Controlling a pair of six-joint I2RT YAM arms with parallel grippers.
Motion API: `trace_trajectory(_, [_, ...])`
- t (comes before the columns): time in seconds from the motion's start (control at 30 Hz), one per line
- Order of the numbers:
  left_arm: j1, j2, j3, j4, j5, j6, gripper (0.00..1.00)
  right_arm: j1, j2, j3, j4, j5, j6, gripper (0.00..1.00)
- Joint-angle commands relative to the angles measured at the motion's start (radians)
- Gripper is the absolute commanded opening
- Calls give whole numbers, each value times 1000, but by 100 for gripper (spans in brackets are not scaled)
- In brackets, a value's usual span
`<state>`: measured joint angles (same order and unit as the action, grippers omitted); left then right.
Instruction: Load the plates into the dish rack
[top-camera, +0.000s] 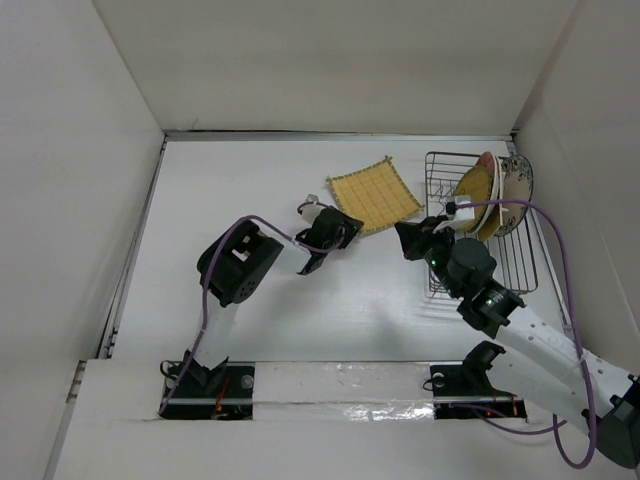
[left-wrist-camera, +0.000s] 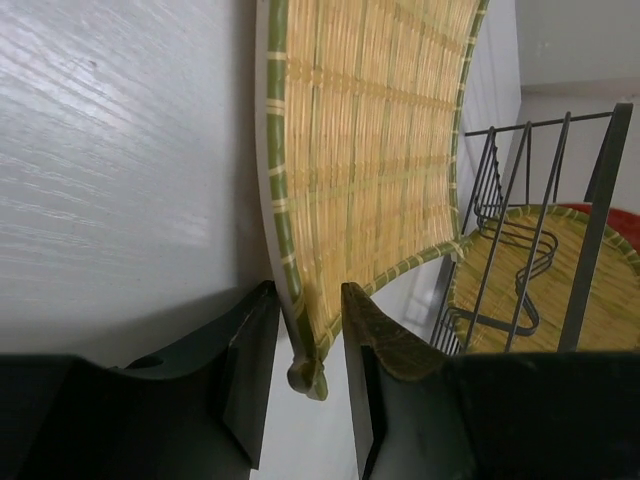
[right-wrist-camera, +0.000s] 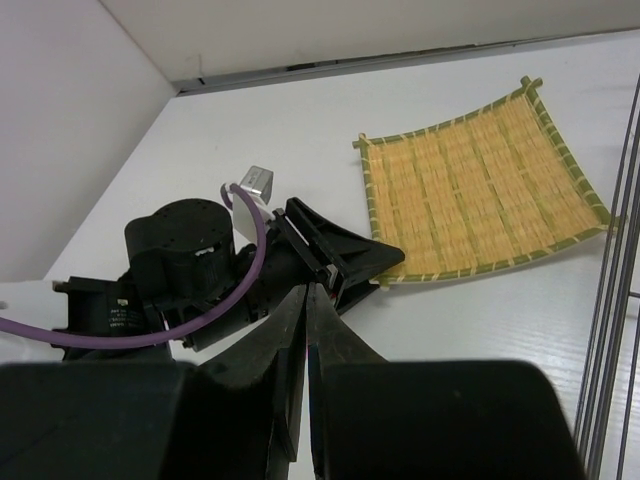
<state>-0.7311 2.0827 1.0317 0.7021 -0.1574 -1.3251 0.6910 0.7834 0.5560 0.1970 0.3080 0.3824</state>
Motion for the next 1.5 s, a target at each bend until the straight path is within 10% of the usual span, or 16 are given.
trace_trajectory(0.0, [6,-6,-31,60,-54,-26,28,-7,-15,-7,67,-15,7,9])
trace_trajectory(0.37, [-15,-27,-77,120,-129,-34,1,-7,-27,-8,64,-23,9,9])
trace_trajectory(0.73, [82,-213,-404,313,-151,9,0,-25,-23,-5,51,-18,-7,12])
trace_trajectory(1.07, [210,-513,-714,548,24,122,0,-54,141,19,99,-182,3,71])
trace_trajectory(1.47, [295,-990,-841,297,81,204,0,-44,385,65,205,-256,111,80])
